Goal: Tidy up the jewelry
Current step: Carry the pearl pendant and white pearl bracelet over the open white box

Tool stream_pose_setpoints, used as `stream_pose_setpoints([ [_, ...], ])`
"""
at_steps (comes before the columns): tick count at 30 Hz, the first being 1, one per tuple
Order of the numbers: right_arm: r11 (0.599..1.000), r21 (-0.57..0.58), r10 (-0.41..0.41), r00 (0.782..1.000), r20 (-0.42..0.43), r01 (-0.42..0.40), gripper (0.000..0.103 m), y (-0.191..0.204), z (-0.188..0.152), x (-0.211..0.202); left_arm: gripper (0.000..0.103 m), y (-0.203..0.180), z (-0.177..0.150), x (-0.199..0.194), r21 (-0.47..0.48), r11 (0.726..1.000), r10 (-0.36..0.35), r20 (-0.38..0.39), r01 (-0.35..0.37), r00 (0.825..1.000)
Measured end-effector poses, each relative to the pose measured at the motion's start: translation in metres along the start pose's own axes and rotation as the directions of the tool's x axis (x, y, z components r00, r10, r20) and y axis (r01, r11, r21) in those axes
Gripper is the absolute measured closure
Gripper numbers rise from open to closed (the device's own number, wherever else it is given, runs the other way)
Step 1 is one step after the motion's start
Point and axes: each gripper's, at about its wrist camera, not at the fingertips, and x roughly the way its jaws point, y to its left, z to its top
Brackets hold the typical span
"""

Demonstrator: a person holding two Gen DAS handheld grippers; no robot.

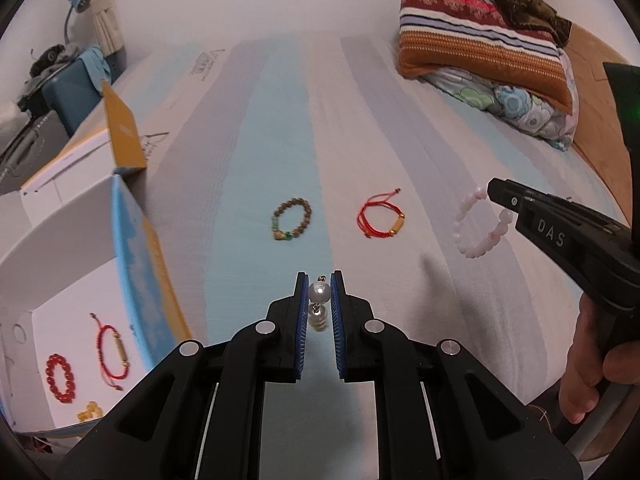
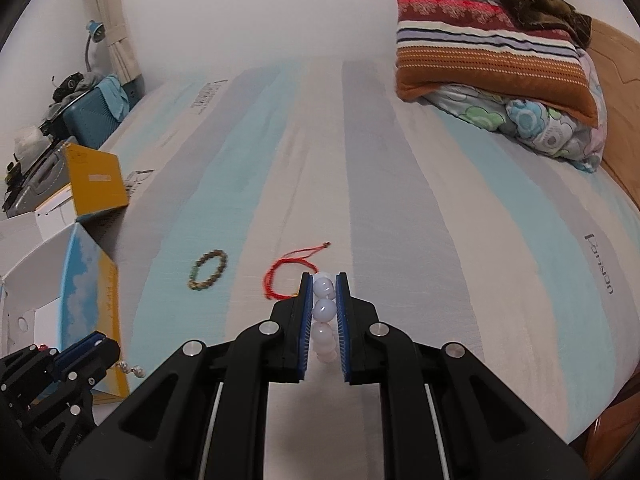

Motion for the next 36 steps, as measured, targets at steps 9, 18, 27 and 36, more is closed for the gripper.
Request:
stream_pose_setpoints([
  [9, 0.998, -0.051, 0.035, 0.999, 0.035, -0.033, 0.092, 0.048, 0.006, -0.028, 0.092, 0.034, -0.002, -0.042, -0.03, 0.999, 0.019, 0.057, -0.017, 0.998],
  [18, 0.992, -0.102, 0.078, 0.995, 0.059, -0.071, 0.092, 0.098, 0.013, -0.047, 0.092, 0.081, -0.008, -0.075, -0.079, 0.995, 0.065, 0.091, -0.058, 0.994],
  [27, 0.976, -0.178, 0.14, 0.988, 0.067, -0.126, 0.092, 0.162, 0.011, -0.061, 0.092, 0.133, -0.021, -0.091, -0.145, 0.984, 0.122, 0.093, -0.108, 0.988],
  [36, 0.946, -0.262, 0.211, 0.976, 0.051, -0.191, 0.092, 0.233, 0.001, -0.065, 0.092, 0.194, -0.04, -0.105, -0.216, 0.962, 0.189, 0.075, -0.169, 0.979],
])
